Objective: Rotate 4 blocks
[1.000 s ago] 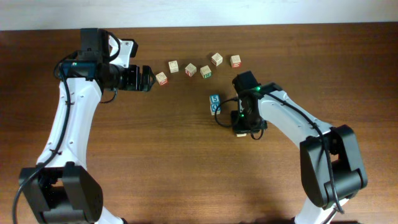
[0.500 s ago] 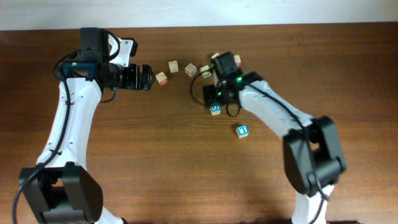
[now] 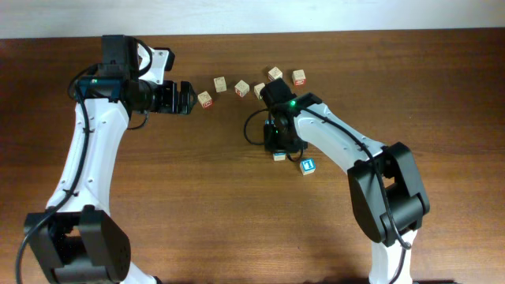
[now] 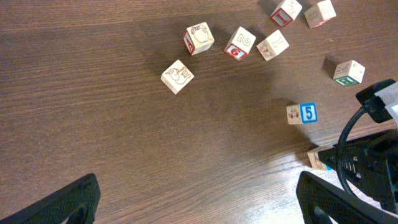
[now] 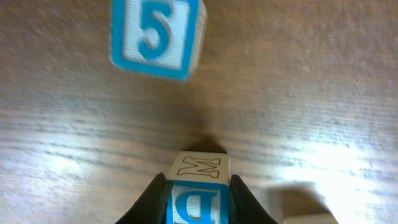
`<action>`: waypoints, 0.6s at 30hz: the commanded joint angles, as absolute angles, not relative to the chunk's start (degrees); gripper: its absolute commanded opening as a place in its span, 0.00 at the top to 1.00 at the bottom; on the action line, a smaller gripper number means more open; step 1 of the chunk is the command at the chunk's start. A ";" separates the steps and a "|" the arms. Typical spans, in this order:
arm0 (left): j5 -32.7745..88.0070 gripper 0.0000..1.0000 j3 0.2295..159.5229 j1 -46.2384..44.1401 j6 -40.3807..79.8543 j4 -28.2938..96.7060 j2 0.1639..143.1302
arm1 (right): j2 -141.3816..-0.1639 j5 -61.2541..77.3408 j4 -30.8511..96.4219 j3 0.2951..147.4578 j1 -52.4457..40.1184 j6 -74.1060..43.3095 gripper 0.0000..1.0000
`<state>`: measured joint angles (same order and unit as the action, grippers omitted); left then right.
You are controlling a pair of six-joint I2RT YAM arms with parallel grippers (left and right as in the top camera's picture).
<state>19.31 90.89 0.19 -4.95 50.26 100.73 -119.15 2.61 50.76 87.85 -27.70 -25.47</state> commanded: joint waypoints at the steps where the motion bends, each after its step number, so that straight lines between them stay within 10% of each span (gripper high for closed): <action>1: 19.51 0.01 91.83 0.16 -5.28 50.22 100.82 | -118.48 2.57 56.86 87.88 -28.18 -25.98 0.78; 13: 19.51 0.01 91.83 0.16 -5.28 50.17 100.82 | -118.43 2.07 62.26 98.30 -28.01 -19.75 0.52; 18: 16.73 0.01 91.83 0.16 -5.28 50.22 100.82 | -123.00 -0.97 43.13 100.16 -28.01 -27.53 0.41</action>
<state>19.03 90.89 0.19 -4.95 50.15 100.73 -119.33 1.08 47.00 99.42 -27.70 -23.33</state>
